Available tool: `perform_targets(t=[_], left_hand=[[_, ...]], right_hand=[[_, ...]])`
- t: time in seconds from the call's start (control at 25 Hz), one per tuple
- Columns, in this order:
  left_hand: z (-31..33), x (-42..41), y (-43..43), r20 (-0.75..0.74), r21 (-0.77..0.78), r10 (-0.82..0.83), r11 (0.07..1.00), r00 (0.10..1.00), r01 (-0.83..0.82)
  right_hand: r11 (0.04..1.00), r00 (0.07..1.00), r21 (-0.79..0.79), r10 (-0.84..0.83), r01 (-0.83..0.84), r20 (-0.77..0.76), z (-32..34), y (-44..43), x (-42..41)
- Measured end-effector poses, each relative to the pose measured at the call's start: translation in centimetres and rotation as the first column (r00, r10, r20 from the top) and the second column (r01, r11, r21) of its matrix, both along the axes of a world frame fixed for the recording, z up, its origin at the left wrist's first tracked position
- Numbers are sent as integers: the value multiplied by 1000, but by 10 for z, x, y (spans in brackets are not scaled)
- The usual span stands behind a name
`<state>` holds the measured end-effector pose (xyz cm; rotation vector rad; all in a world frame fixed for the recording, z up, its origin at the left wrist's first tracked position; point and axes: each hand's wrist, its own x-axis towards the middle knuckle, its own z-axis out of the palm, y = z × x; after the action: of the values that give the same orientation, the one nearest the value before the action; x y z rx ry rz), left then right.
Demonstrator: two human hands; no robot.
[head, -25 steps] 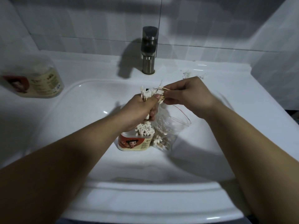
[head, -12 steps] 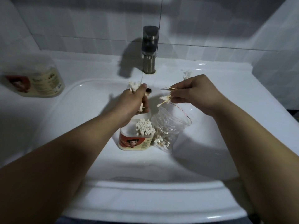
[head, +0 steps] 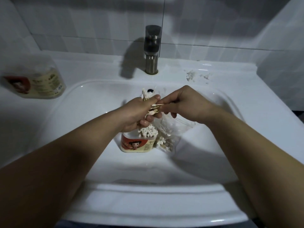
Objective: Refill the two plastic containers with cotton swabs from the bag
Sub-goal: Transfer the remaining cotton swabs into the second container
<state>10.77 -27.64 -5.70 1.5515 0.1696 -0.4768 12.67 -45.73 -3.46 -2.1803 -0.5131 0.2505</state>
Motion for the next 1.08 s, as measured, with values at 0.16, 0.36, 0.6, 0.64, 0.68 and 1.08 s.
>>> perform_targets(t=[0.16,0.36,0.6,0.64,0.68,1.08], left_hand=[[-2,1,-1,32,12,7,1000,999,-8],[-4,4,4,74,16,59,998,995,-61],[-2,2,2,179,106,93,988,980,-113],[-1,-1,1,173,88,51,994,984,-67],[0,-3,0,165,64,3,998,986,-13],[-6,-1,6,237,98,-158,986,959,138]], right_hand=[[996,999,67,-52,53,-14,3,-5,4],[975,987,171,-130,145,-95,6,-16,10],[997,994,-77,-34,26,-102,1,-5,3],[993,995,-114,-9,-2,-98,1,-2,1],[991,995,-136,0,-13,-96,0,1,-1],[907,953,357,-128,224,-273,1,0,5]])
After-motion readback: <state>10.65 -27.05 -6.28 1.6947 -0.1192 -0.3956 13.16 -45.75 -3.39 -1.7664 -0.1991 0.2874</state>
